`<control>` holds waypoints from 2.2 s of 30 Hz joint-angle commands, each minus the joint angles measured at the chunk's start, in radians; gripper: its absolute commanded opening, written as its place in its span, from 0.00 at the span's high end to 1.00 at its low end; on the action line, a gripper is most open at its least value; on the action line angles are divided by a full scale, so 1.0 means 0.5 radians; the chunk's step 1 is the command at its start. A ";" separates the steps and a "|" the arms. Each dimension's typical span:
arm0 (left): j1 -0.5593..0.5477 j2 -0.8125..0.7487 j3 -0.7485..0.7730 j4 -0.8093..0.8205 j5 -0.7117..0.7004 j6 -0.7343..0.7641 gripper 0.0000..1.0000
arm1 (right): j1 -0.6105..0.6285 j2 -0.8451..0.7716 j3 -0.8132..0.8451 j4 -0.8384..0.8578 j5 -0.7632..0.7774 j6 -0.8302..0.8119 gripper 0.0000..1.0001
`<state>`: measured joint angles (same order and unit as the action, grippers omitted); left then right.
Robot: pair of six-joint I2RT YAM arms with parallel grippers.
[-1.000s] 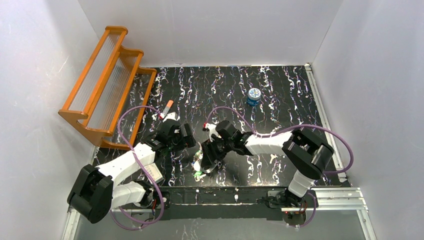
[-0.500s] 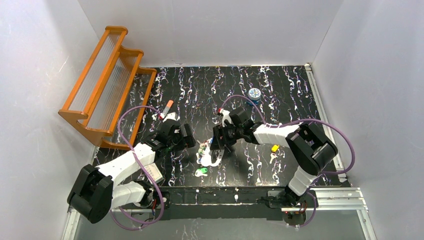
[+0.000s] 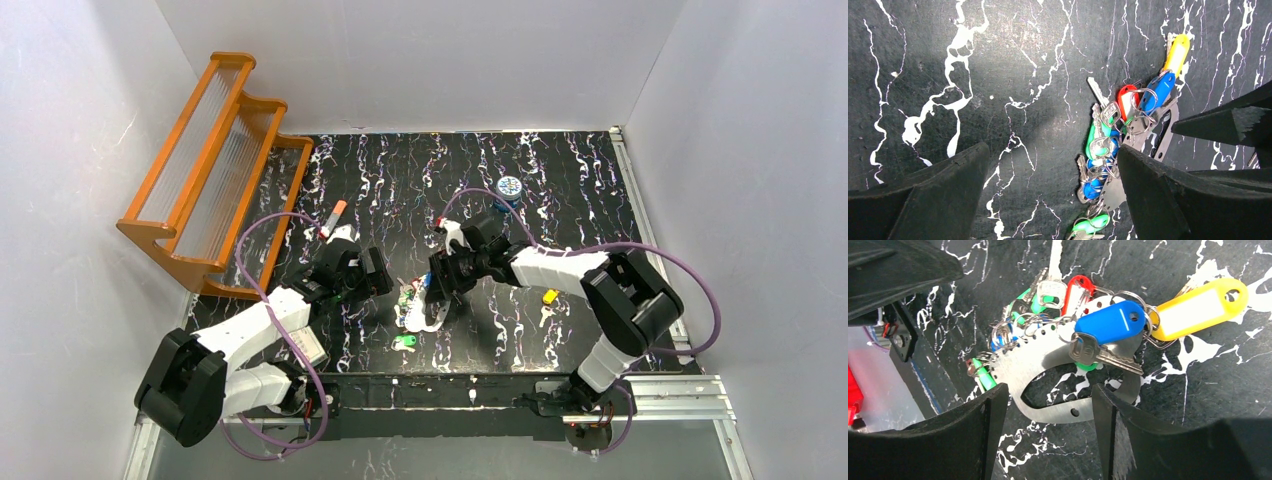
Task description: Put the keys on the keyring
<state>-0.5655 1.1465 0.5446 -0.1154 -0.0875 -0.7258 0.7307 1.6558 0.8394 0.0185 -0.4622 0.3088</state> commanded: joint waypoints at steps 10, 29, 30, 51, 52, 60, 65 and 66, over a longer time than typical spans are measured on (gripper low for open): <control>0.010 0.014 -0.039 0.077 0.072 -0.059 0.07 | 0.155 -0.107 0.226 -0.180 0.225 0.261 0.46; 0.008 -0.010 -0.052 0.069 0.071 -0.071 0.08 | 0.408 0.219 0.597 -0.531 0.824 0.422 0.63; 0.010 -0.013 -0.052 0.066 0.072 -0.069 0.08 | 0.409 0.226 0.596 -0.515 0.819 0.422 0.63; 0.011 -0.003 -0.046 0.029 0.065 -0.049 0.08 | 0.180 0.244 0.539 -0.113 0.508 0.622 0.55; 0.009 0.002 -0.049 0.034 0.069 -0.048 0.09 | 0.180 0.232 0.539 -0.118 0.506 0.606 0.56; 0.009 0.090 -0.089 0.318 0.356 -0.056 0.26 | 0.183 0.165 0.565 -0.262 0.497 0.469 0.60; 0.008 0.242 -0.117 0.579 0.616 -0.155 0.32 | 0.183 0.140 0.556 -0.305 0.488 0.436 0.62; 0.008 0.274 -0.129 0.643 0.662 -0.173 0.34 | 0.183 0.140 0.555 -0.309 0.484 0.431 0.63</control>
<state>-0.5648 1.2366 0.5003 0.0811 0.1104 -0.7765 0.8192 1.7752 1.0943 -0.1154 -0.2058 0.5549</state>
